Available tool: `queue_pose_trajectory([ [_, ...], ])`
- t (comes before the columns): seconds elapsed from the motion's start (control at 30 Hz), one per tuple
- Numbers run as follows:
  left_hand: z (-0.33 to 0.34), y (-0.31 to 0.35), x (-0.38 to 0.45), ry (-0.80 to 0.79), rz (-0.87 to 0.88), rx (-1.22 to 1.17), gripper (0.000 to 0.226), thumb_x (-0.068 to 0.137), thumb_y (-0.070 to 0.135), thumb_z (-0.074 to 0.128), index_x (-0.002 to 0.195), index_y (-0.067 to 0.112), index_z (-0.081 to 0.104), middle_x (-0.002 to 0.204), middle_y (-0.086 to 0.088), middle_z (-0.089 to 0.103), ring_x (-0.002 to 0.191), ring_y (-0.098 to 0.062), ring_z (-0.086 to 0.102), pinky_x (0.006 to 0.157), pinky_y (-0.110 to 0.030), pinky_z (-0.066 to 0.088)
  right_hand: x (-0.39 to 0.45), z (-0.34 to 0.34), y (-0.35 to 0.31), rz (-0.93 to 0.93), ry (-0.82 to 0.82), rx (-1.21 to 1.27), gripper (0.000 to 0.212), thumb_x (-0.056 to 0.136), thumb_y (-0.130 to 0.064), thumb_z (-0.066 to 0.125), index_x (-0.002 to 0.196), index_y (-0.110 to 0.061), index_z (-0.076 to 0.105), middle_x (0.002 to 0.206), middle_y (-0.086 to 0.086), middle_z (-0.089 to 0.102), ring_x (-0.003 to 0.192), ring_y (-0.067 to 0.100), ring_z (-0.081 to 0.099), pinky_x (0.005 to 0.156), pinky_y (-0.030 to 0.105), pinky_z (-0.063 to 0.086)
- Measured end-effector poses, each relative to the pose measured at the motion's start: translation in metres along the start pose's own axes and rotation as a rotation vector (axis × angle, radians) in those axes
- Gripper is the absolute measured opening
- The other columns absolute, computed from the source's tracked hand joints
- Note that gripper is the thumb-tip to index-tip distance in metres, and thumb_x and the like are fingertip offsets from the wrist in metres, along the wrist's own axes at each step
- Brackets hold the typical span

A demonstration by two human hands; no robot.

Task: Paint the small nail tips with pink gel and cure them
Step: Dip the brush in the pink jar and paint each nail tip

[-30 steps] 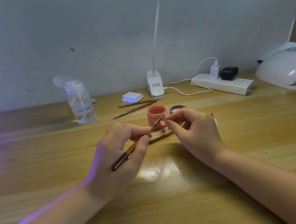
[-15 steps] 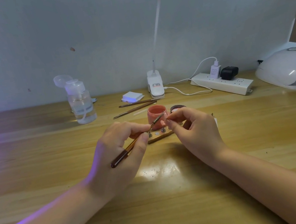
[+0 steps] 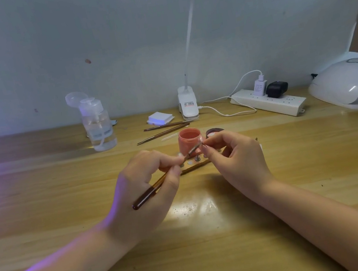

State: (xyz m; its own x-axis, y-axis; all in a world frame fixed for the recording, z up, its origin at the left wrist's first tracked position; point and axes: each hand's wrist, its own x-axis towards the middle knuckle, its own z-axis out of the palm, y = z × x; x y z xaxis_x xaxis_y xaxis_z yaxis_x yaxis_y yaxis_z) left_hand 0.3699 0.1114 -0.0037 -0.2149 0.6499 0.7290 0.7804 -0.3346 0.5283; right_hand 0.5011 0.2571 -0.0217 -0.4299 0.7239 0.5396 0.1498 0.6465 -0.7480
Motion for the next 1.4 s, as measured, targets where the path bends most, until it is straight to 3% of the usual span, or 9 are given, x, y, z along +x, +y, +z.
queue_pose_trajectory([
  [0.17,0.0,0.001,0.002,0.08,-0.068,-0.013,0.018,0.085,0.033,0.051,0.093,0.029,0.066,0.08,0.015,0.066,0.081,-0.001,0.058,0.073,-0.012,0.041,0.0,0.0,0.0,-0.013,-0.011,-0.009,0.005,0.084,-0.02,0.072,0.089,-0.021,0.073,0.079,-0.012,0.068,0.059,0.018,0.057,0.062,0.037,0.051],
  [0.37,-0.003,0.0,0.003,0.014,-0.085,-0.072,0.02,0.08,0.032,0.05,0.081,0.021,0.066,0.071,0.007,0.064,0.074,-0.007,0.057,0.069,-0.016,0.041,0.0,0.0,0.001,-0.011,-0.006,0.0,0.005,0.084,-0.019,0.072,0.088,-0.022,0.072,0.078,-0.012,0.068,0.06,0.018,0.056,0.061,0.037,0.05],
  [0.47,-0.006,0.003,0.025,0.082,-0.236,-0.167,0.017,0.076,0.031,0.055,0.075,0.019,0.068,0.069,0.004,0.065,0.063,-0.002,0.052,0.058,-0.011,0.04,0.001,0.001,0.001,-0.01,0.0,0.004,0.004,0.084,-0.018,0.072,0.087,-0.022,0.072,0.078,-0.012,0.068,0.058,0.016,0.055,0.06,0.034,0.048],
  [0.53,-0.007,0.0,0.05,0.101,-0.385,-0.155,0.016,0.075,0.027,0.057,0.07,0.017,0.069,0.061,0.008,0.066,0.06,-0.004,0.053,0.058,-0.017,0.042,0.001,0.001,0.001,-0.009,0.001,0.0,0.004,0.084,-0.018,0.073,0.086,-0.022,0.072,0.077,-0.012,0.068,0.058,0.015,0.055,0.059,0.034,0.048],
  [0.63,-0.008,-0.01,0.092,-0.005,-0.546,-0.019,0.019,0.082,0.02,0.061,0.069,0.012,0.072,0.054,0.007,0.065,0.058,-0.01,0.053,0.064,-0.029,0.043,0.001,0.001,0.002,-0.007,-0.005,-0.002,0.004,0.083,-0.019,0.073,0.086,-0.021,0.072,0.077,-0.011,0.068,0.058,0.017,0.055,0.06,0.038,0.05],
  [0.87,0.021,-0.021,0.141,-0.28,-0.793,0.027,0.011,0.084,0.013,0.062,0.087,0.005,0.068,0.056,0.0,0.061,0.029,0.0,0.047,0.032,-0.008,0.029,0.0,0.002,0.002,-0.018,0.002,-0.002,0.002,0.083,-0.019,0.073,0.085,-0.019,0.073,0.075,-0.01,0.068,0.056,0.019,0.054,0.06,0.041,0.049],
  [1.0,0.033,-0.029,0.137,-0.344,-0.839,0.046,0.006,0.08,0.016,0.064,0.076,0.012,0.065,0.045,0.007,0.058,0.039,-0.006,0.046,0.036,-0.013,0.029,0.0,0.002,0.002,-0.018,0.012,0.005,0.002,0.084,-0.018,0.072,0.085,-0.017,0.073,0.077,-0.01,0.068,0.054,0.018,0.052,0.06,0.039,0.048],
  [1.13,0.035,-0.035,0.133,-0.386,-0.905,0.055,0.018,0.078,0.02,0.066,0.095,0.014,0.066,0.049,0.008,0.06,0.053,-0.011,0.044,0.042,-0.018,0.028,0.0,0.002,0.002,-0.03,0.008,-0.006,0.002,0.084,-0.018,0.072,0.085,-0.017,0.073,0.074,-0.013,0.067,0.055,0.018,0.053,0.059,0.038,0.047],
  [1.4,0.012,-0.047,0.127,-0.186,-1.008,-0.145,0.013,0.082,0.02,0.064,0.09,0.013,0.07,0.051,0.009,0.061,0.046,-0.006,0.044,0.046,-0.022,0.03,0.001,0.002,0.001,-0.03,-0.003,-0.016,0.003,0.084,-0.018,0.072,0.087,-0.017,0.073,0.076,-0.015,0.067,0.056,0.015,0.054,0.059,0.033,0.047],
])
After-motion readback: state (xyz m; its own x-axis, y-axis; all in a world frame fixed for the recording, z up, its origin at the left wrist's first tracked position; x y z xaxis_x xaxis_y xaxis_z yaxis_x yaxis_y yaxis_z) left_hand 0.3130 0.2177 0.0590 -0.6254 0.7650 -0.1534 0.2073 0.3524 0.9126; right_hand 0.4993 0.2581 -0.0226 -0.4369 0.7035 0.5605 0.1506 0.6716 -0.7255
